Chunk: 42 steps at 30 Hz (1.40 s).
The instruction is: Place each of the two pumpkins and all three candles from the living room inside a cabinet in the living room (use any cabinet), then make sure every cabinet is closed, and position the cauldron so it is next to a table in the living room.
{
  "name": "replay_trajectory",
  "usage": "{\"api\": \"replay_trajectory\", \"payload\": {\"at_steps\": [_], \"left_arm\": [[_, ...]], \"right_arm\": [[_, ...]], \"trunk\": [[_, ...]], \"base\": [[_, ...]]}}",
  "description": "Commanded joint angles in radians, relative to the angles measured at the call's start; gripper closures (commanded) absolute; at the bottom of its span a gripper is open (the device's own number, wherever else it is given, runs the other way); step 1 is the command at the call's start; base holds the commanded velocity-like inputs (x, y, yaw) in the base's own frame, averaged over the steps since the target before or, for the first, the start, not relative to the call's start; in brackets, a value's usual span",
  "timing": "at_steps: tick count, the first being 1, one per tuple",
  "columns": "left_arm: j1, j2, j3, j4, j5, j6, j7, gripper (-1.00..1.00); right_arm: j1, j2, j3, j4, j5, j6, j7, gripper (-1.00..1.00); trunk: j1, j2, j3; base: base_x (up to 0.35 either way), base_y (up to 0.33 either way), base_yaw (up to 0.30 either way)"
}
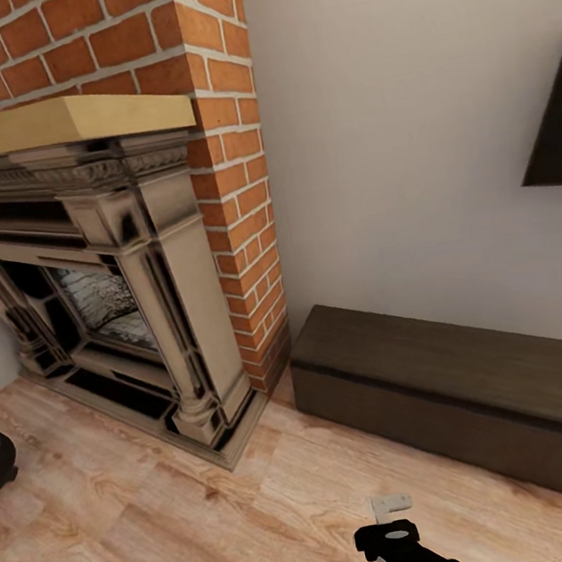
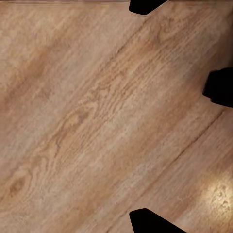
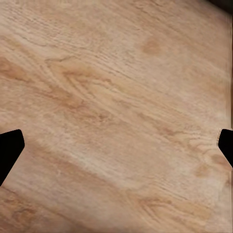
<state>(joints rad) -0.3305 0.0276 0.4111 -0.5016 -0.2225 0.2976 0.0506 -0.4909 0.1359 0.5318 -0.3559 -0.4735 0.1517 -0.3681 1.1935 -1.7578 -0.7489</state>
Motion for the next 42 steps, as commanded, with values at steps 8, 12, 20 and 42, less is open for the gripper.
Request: {"api": "replay_trajectory", "payload": {"at_steps": [8,12,20,42], "left_arm": [[0.000,0.000,0.000,0.000,0.000,0.000,0.000,-1.00],[0.000,0.000,0.000,0.000,0.000,0.000,0.000,-1.00],[0.000,0.000,0.000,0.000,-0.001,0.000,0.000,-1.00],[0.000,0.000,0.000,0.000,-0.001,0.000,0.000,-1.00]], "right_arm": [[0.000,-0.004,-0.021,0.000,-0.002,0.001,0.007,-1.00],[0.000,-0.004,-0.049,0.002,-0.001,0.004,0.007,-1.00],[0.000,-0.006,-0.056,0.004,-0.001,0.017,0.009,-1.00],[0.000,-0.008,-0.056,0.005,-0.002,0.020,0.009,-1.00]], "trunk": [[0.000,0.000,0.011],[0.000,0.000,0.017],[0.000,0.000,0.027],[0.000,0.000,0.039]], "base": [[0.000,0.000,-0.183],[0.000,0.000,-0.182],[0.000,0.000,-0.205],[0.000,0.000,-0.256]]}}
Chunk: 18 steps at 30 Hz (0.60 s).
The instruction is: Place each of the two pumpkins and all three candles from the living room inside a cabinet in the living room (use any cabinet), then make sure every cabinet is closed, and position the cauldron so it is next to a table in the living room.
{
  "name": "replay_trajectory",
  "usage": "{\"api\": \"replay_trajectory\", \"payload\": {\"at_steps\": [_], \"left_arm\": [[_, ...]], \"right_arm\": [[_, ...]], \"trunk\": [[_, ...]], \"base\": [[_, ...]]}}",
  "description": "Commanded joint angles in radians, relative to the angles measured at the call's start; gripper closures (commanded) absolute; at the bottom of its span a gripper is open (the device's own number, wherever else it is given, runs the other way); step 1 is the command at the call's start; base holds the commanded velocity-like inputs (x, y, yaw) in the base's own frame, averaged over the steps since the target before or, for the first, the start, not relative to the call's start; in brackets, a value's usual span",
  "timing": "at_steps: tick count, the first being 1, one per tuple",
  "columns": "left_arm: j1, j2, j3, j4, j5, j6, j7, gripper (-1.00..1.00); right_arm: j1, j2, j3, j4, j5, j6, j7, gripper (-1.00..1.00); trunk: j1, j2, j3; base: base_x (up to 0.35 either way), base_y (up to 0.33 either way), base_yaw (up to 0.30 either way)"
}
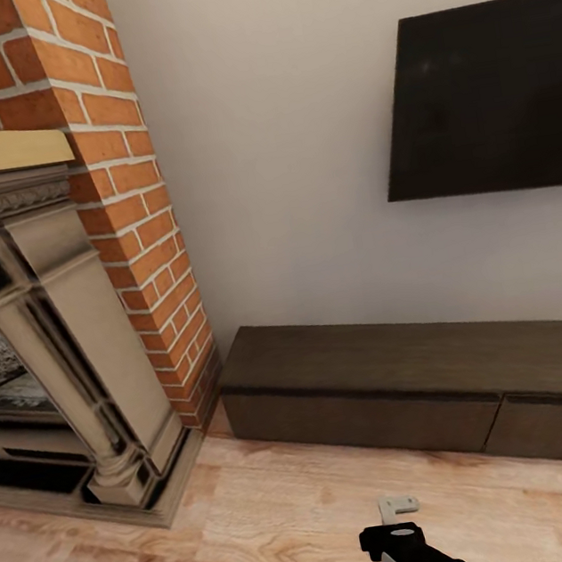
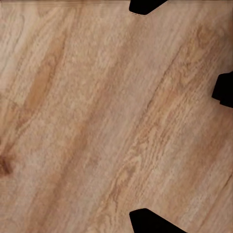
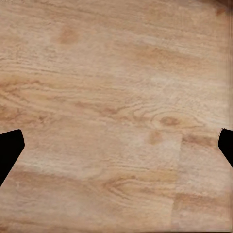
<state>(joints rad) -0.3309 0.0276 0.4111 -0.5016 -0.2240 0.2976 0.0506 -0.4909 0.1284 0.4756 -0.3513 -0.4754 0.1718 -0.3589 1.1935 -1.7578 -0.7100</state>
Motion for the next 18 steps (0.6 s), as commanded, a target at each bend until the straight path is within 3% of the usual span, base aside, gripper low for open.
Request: {"api": "replay_trajectory", "payload": {"at_steps": [1,9,18], "left_arm": [[0.000,0.000,0.000,0.000,0.000,0.000,0.000,-1.00],[0.000,0.000,-0.001,0.000,0.000,0.000,0.000,-1.00],[0.001,0.000,-0.001,0.000,0.001,0.000,0.000,-1.00]], "right_arm": [[0.000,0.000,0.000,0.000,0.000,0.000,0.000,-1.00],[0.000,0.001,0.001,0.000,0.001,0.001,0.000,-1.00],[0.000,-0.004,0.000,0.002,-0.002,0.001,0.000,-1.00]], "trunk": [[0.000,0.000,0.000],[0.000,0.000,0.000],[0.000,0.000,-0.009]], "base": [[0.000,0.000,-0.138],[0.000,0.000,-0.055],[-0.014,0.001,-0.199]]}}
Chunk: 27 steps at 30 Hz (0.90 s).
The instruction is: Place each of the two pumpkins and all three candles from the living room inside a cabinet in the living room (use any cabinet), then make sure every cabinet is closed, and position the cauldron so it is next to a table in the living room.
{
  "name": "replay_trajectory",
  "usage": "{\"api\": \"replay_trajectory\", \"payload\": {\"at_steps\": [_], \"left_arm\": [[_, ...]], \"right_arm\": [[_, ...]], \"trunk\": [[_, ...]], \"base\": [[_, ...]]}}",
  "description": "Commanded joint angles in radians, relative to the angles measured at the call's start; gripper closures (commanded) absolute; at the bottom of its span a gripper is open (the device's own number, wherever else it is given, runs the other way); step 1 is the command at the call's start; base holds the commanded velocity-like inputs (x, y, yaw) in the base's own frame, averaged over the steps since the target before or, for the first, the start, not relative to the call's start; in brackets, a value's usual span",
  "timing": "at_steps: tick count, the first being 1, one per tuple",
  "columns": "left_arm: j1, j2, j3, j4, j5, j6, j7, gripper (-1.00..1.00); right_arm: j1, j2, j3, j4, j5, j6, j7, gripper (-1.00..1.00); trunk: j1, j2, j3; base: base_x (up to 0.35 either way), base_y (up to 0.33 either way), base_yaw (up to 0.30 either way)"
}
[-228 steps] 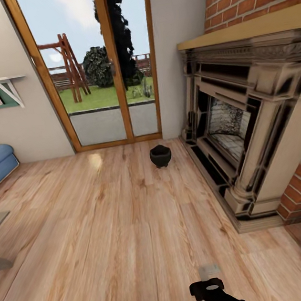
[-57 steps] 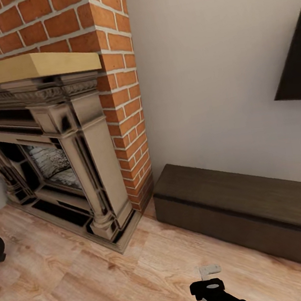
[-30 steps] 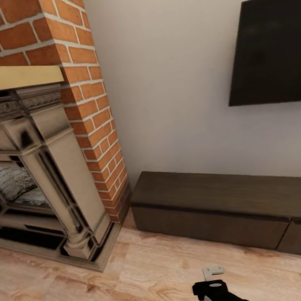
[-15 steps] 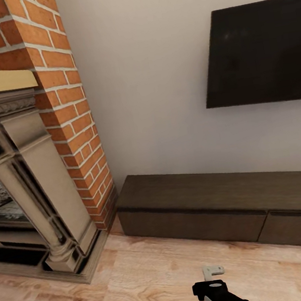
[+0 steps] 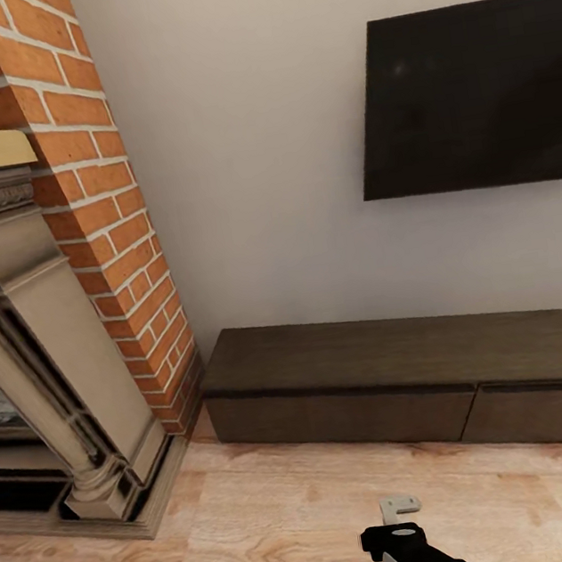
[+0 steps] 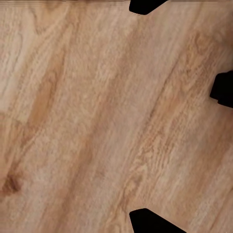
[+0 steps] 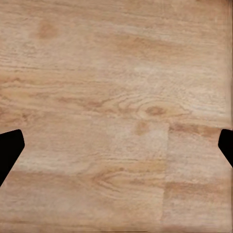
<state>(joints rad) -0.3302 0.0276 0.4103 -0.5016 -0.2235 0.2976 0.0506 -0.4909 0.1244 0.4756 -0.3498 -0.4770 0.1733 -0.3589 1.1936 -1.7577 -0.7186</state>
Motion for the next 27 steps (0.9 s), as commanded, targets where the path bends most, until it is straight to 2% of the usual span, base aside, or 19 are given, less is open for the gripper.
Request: {"api": "replay_trajectory", "payload": {"at_steps": [1,11,27], "left_arm": [[0.000,0.000,0.000,0.000,0.000,0.000,0.000,-1.00],[0.000,0.000,0.001,0.000,0.000,0.000,0.000,-1.00],[0.000,0.000,0.001,0.000,0.000,0.000,0.000,-1.00]], "right_arm": [[0.000,0.000,0.000,0.000,0.000,0.000,0.000,-1.00],[0.000,0.003,-0.002,0.000,0.001,0.004,-0.004,-1.00],[0.000,0.008,-0.002,-0.014,0.004,-0.003,-0.006,-1.00]], "trunk": [[0.000,0.000,-0.001],[0.000,0.000,-0.003],[0.000,0.000,-0.003]], "base": [[-0.101,0.029,-0.254],[-0.090,0.103,-0.244],[-0.003,0.008,-0.017]]}}
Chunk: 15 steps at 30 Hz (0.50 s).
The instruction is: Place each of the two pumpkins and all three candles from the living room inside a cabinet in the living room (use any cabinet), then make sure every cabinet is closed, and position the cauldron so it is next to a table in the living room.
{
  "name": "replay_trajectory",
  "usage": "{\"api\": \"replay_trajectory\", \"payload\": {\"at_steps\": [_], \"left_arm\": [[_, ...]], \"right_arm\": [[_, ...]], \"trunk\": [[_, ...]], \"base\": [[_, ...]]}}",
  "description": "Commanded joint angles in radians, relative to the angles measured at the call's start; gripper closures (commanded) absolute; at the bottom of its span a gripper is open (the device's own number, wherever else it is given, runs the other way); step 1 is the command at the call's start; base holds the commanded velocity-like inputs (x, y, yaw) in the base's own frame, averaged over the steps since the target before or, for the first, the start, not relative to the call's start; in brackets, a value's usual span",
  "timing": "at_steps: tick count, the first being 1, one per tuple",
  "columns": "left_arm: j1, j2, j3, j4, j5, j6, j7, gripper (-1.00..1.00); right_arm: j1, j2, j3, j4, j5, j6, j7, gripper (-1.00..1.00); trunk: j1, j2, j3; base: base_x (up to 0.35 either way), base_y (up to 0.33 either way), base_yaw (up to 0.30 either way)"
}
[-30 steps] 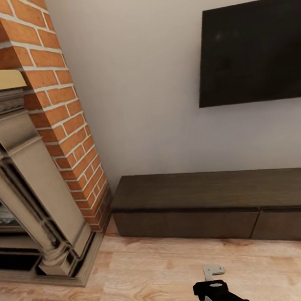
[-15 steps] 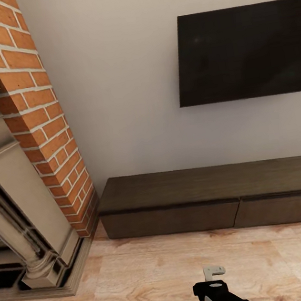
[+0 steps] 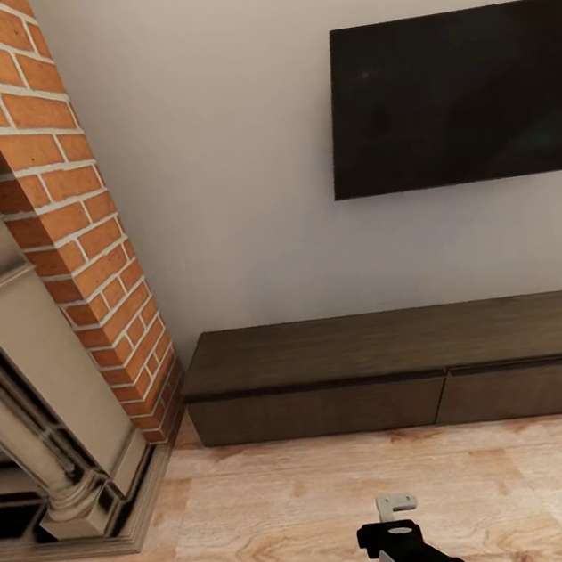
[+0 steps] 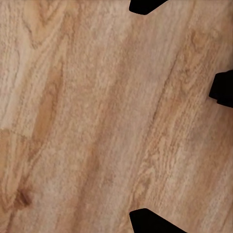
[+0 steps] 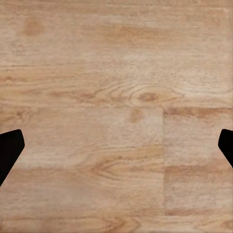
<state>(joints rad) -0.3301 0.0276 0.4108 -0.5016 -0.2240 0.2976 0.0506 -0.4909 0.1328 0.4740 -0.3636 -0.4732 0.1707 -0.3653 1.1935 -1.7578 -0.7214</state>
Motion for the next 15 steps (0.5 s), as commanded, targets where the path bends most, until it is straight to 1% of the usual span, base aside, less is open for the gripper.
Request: {"api": "replay_trajectory", "payload": {"at_steps": [1,6,11,14,15], "left_arm": [[0.000,0.000,0.000,0.000,0.000,0.000,0.000,-1.00],[0.000,0.000,0.000,0.000,0.000,0.000,0.000,-1.00],[0.000,0.000,0.000,0.000,0.000,0.000,0.000,-1.00],[0.000,0.000,0.000,0.000,0.000,0.000,0.000,-1.00],[0.000,0.000,0.000,0.000,0.000,0.000,0.000,-1.00]], "right_arm": [[0.000,0.000,0.000,0.000,0.000,0.002,0.000,-1.00],[0.000,-0.003,-0.002,0.000,-0.002,0.003,0.001,-1.00],[0.000,-0.005,-0.033,0.000,-0.011,0.003,0.002,-1.00],[0.000,-0.006,-0.040,0.000,-0.013,0.005,0.003,-1.00],[0.000,-0.007,-0.041,0.000,-0.014,0.005,0.004,-1.00]], "trunk": [[0.000,0.000,0.000],[0.000,0.000,0.000],[0.000,0.000,0.000],[0.000,0.000,0.000],[0.000,0.000,0.000]], "base": [[0.000,0.000,0.000],[0.000,0.000,0.000],[0.000,0.000,0.000],[0.000,0.000,-0.025],[0.000,0.000,-0.154]]}}
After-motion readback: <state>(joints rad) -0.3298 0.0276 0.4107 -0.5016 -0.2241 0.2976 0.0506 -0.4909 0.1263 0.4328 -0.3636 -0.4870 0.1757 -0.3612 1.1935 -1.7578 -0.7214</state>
